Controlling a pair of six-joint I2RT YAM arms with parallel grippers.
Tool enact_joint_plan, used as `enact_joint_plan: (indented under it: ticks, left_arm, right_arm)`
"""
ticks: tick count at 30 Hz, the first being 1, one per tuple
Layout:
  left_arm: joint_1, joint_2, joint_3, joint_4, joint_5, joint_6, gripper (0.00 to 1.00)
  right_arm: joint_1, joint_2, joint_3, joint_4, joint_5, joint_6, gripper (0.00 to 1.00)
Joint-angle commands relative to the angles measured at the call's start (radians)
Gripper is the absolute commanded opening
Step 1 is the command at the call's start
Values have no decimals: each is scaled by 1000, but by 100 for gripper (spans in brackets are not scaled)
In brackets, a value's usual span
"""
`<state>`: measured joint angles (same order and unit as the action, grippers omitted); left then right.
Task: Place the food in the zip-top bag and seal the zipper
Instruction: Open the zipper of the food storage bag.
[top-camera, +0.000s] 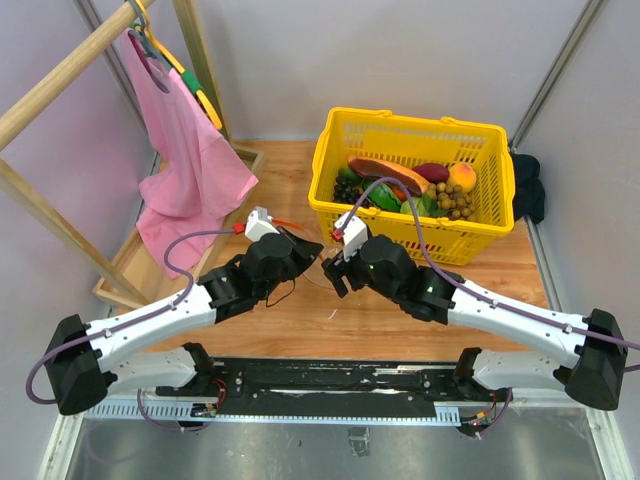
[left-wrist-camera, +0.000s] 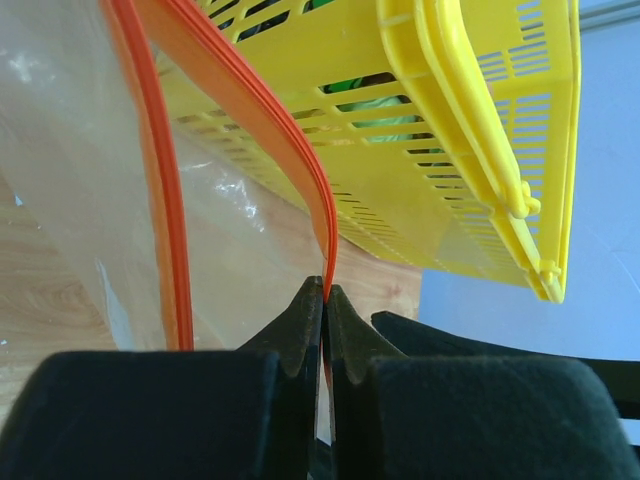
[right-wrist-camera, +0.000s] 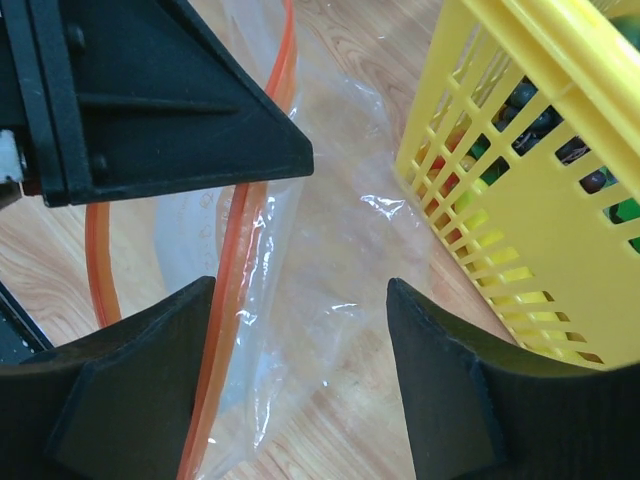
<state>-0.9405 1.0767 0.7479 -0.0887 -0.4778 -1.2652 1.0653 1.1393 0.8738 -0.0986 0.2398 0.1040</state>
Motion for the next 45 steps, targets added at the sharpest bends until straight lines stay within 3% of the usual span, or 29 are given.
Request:
enact_joint_plan:
  ticks: [1, 9, 15, 24, 30, 41, 45]
  left_arm:
    - [-14, 15, 25, 2, -27, -5, 6]
    - [-21, 25, 31, 8, -8, 1, 15]
    - [-23, 9, 50, -34, 16, -12, 28]
    - [-22, -142, 50, -165, 36, -58, 44]
    - [-22, -228, 32, -274, 57, -119, 47]
    - [-23, -161, 29, -414, -47, -135, 53]
    - [-23, -114, 41, -401, -70, -123, 49]
  right_arm:
    - [24, 18, -4, 37, 58, -8, 65]
    - [34, 52, 15, 33, 80, -13, 29]
    - [36, 52, 18, 34, 121, 5, 1]
    - [37, 64, 25, 31, 192, 88, 1]
    - [36, 62, 19, 37, 199, 109, 1]
    - [38, 32, -7, 57, 184, 108, 1]
    - [38, 27, -12, 67, 171, 102, 1]
